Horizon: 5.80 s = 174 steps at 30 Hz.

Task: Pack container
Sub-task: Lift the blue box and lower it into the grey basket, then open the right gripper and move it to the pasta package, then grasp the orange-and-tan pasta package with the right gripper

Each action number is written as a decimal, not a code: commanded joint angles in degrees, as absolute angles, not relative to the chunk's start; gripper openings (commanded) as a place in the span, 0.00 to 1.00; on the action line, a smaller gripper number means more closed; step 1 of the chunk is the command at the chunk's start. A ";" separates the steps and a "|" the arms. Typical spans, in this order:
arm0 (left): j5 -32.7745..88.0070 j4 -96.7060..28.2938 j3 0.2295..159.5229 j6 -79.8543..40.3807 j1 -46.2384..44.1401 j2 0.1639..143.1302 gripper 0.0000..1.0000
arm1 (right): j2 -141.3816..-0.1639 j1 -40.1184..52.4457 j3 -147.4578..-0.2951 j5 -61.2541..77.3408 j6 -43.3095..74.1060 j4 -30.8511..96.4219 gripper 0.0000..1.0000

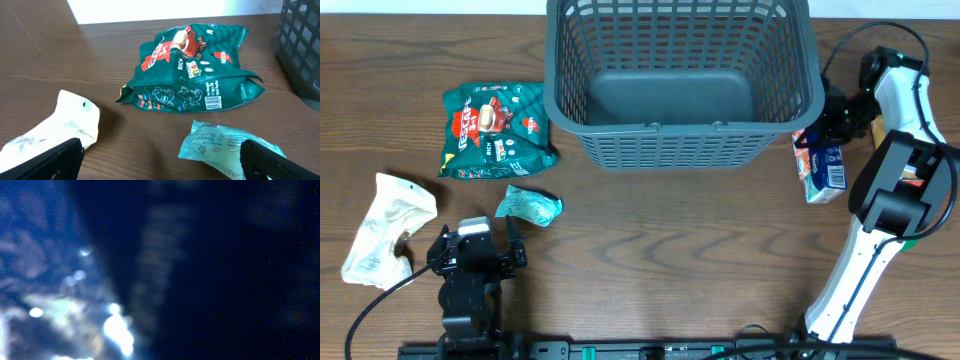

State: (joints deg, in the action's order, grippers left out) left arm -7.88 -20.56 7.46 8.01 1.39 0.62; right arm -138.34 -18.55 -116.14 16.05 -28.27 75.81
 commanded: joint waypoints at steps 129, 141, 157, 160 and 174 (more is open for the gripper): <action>-8.12 -20.86 6.31 8.97 1.15 0.23 0.98 | -125.93 -30.83 -105.86 -0.99 -23.24 62.76 0.99; -8.12 -20.86 6.31 8.97 1.15 0.23 0.99 | -126.37 -31.68 -91.94 -1.02 -24.08 49.52 0.99; -8.12 -20.86 6.31 8.97 1.15 0.23 0.98 | -126.34 -34.65 -85.97 0.69 -23.86 44.49 0.99; -8.12 -20.86 6.31 8.97 1.15 0.23 0.98 | -126.37 -34.63 -85.97 1.21 -23.86 44.07 0.99; -8.12 -20.86 6.31 8.97 1.15 0.23 0.99 | -126.37 -28.38 -85.95 9.93 -24.34 44.16 0.99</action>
State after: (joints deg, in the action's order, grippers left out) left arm -7.88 -20.58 7.46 8.01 1.39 0.62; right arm -122.93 -32.80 -88.95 1.32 -24.51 43.18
